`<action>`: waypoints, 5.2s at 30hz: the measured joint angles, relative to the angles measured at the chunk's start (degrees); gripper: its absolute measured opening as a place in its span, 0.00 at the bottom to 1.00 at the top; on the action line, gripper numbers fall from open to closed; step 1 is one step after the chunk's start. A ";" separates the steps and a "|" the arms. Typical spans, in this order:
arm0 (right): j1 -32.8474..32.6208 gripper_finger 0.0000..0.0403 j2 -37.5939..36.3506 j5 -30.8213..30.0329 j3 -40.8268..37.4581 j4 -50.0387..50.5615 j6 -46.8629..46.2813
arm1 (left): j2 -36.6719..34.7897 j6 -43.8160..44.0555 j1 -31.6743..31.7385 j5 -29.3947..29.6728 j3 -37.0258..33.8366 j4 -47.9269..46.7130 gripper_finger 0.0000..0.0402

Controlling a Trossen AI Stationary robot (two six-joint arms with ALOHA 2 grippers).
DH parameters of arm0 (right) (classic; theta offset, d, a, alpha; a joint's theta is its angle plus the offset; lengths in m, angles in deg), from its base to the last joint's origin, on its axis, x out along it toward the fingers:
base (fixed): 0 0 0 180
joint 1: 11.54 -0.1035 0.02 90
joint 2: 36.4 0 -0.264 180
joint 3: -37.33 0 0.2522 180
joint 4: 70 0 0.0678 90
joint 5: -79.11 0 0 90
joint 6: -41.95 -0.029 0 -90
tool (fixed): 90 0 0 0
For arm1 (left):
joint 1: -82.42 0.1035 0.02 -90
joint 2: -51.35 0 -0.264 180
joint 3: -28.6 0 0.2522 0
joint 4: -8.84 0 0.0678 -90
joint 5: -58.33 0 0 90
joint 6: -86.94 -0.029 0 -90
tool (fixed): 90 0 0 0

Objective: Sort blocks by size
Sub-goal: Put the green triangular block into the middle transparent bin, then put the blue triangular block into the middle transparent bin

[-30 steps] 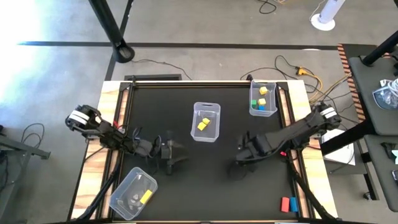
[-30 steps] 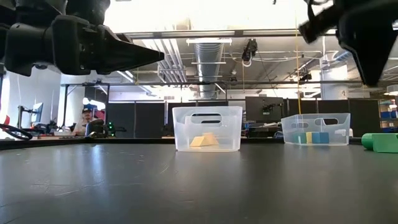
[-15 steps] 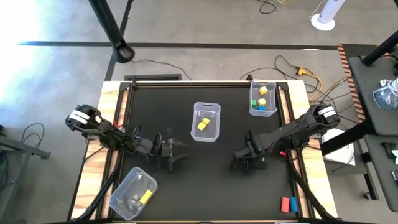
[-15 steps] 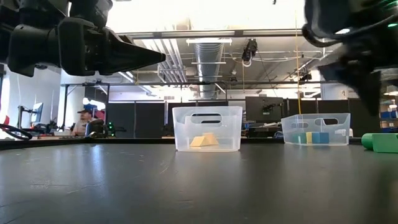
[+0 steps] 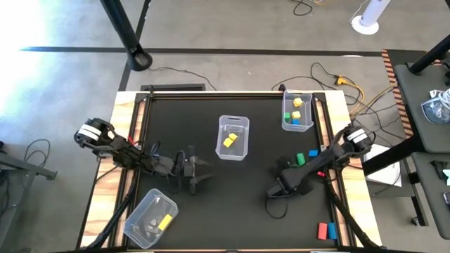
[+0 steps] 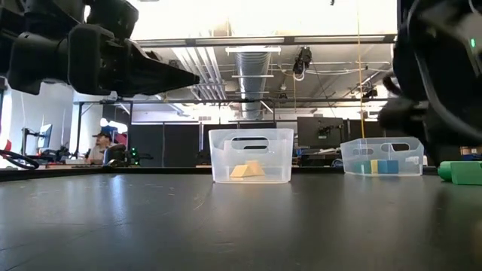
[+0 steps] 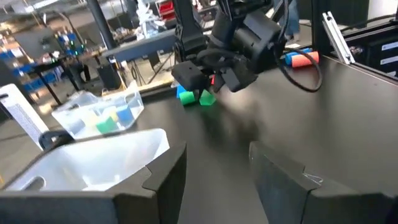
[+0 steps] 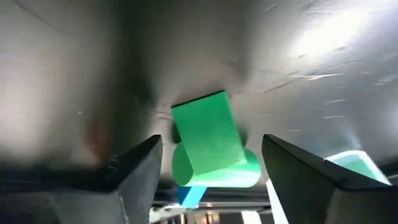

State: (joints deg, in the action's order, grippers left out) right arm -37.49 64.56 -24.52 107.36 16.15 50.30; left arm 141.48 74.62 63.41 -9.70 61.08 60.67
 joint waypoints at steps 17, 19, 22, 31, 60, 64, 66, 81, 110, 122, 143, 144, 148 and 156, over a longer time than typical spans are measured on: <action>0.09 0.42 3.70 -1.08 -2.92 -4.48 7.80 | 0.02 11.48 -0.07 -0.23 0.00 -3.52 0.40; 0.07 0.37 3.96 -1.43 -3.01 -4.51 9.26 | 0.02 11.61 -0.12 -0.44 0.00 -3.72 0.40; 0.07 0.32 3.95 -1.65 -2.91 -4.49 9.42 | 0.02 11.71 -0.48 -0.52 0.00 -3.74 0.40; 0.11 0.35 3.52 -16.83 6.91 0.24 7.44 | 0.02 7.20 -1.20 -4.12 0.00 -2.97 0.40; 26.99 0.32 -1.64 -4.47 36.02 -24.90 -11.93 | -0.02 7.34 -1.18 -3.96 0.00 -2.39 0.40; 32.60 0.32 1.09 1.69 34.38 -29.62 -10.70 | -0.02 7.36 -1.20 -3.96 0.00 -2.64 0.40; 34.90 0.32 3.09 4.48 33.94 -29.92 -10.72 | -0.02 7.36 -1.18 -3.96 0.00 -2.76 0.40; 38.00 0.35 16.46 16.29 33.76 -29.11 -14.81 | -0.02 7.04 -1.18 -3.93 0.00 -4.38 0.40; 21.13 0.62 -20.31 7.96 16.71 2.61 -43.90 | -0.02 8.47 -1.20 -3.93 -0.11 -4.99 0.40; 19.84 0.78 -22.89 9.14 -7.50 2.69 -44.60 | -0.02 8.85 -1.20 -3.96 -0.11 -3.33 0.40; 37.26 0.57 -9.67 8.89 -12.25 3.51 -38.90 | -0.02 8.85 -1.20 -4.11 -0.11 -3.06 0.40; 38.37 0.56 -9.32 8.41 -12.28 3.13 -38.93 | -0.02 8.85 -1.20 -4.11 -0.11 -3.08 0.40; 42.25 0.55 -8.35 7.48 -12.56 0.76 -37.40 | -0.02 8.85 -1.20 -4.29 -0.11 -3.09 0.40; 46.54 0.63 -6.93 7.60 -14.53 -0.11 -31.14 | -0.02 8.85 -1.20 -4.61 -0.11 -3.11 0.40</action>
State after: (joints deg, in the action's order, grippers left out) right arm 9.05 57.63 -16.92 92.84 16.04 19.16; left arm 141.46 83.47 62.21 -14.31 60.97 57.55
